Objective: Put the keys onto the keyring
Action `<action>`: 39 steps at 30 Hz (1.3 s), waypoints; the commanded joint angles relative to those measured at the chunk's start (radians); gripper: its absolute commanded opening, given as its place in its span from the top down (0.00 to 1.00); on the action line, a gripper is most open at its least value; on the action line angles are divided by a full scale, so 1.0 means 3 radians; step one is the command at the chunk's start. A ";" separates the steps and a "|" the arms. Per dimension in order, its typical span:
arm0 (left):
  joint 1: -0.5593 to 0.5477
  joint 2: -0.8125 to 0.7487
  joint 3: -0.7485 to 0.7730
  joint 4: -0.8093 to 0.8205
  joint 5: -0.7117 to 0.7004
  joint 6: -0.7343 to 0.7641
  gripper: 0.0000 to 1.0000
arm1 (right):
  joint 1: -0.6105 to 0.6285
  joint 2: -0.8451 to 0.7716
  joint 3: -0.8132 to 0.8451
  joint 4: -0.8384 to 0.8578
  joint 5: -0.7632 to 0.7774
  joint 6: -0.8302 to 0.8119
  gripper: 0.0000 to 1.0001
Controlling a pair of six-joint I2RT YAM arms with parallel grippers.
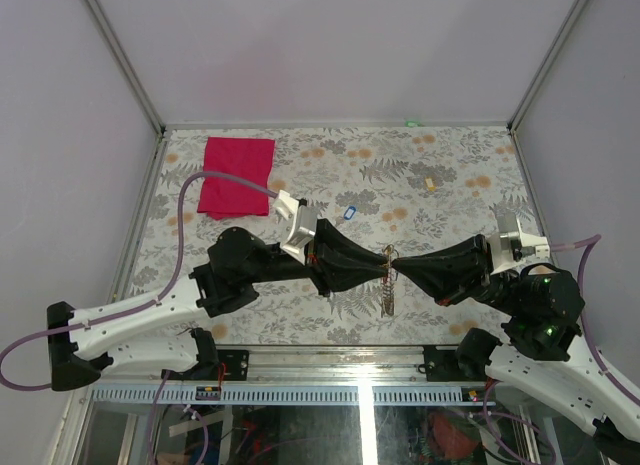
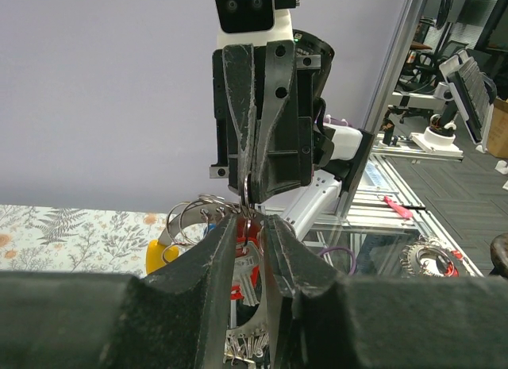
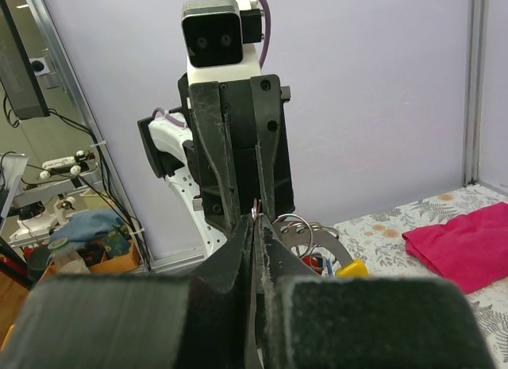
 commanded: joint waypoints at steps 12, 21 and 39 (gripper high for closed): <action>-0.0019 0.0034 0.0121 0.0258 0.0067 -0.0030 0.83 | 0.0000 0.0032 0.0017 0.0168 -0.0035 -0.0029 1.00; -0.0018 0.0037 0.0131 0.0167 0.0074 -0.0014 1.00 | 0.0000 0.0005 0.0056 0.0089 -0.0023 -0.0089 1.00; -0.0022 0.0111 0.1044 -0.2244 -0.0027 0.0700 1.00 | 0.0000 -0.0269 0.0592 -0.1643 -0.0012 -0.1427 0.56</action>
